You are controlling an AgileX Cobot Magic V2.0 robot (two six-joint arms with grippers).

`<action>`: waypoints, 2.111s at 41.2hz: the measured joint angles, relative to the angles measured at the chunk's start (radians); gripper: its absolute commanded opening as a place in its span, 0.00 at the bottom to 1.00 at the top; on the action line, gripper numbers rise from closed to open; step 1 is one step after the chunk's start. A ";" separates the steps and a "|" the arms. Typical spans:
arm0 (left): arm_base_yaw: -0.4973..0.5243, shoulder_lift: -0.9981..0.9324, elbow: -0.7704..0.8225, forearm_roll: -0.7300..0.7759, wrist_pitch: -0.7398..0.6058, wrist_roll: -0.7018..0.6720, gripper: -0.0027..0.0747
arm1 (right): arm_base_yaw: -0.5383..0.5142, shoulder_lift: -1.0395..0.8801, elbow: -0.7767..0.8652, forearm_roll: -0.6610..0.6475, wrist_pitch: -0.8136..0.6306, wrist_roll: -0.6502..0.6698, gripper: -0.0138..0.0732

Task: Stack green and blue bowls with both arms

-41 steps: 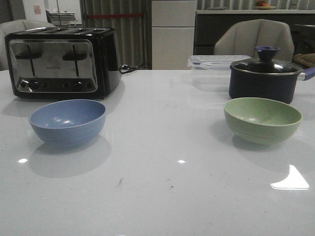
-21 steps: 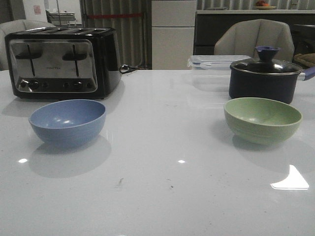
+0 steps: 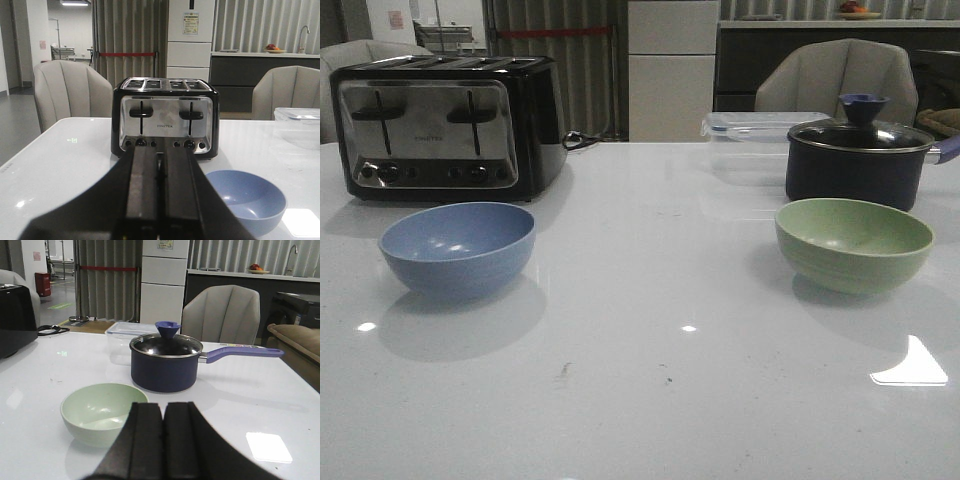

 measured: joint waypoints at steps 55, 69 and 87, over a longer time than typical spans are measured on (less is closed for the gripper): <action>0.000 0.574 -0.519 0.035 0.514 0.000 0.15 | 0.000 0.594 -0.541 0.022 0.540 0.000 0.24; 0.000 0.688 -0.519 0.035 0.531 0.000 0.44 | 0.000 0.813 -0.541 0.022 0.552 0.000 0.67; 0.000 0.689 -0.519 0.035 0.531 0.000 0.62 | 0.000 1.137 -0.737 0.025 0.537 0.000 0.80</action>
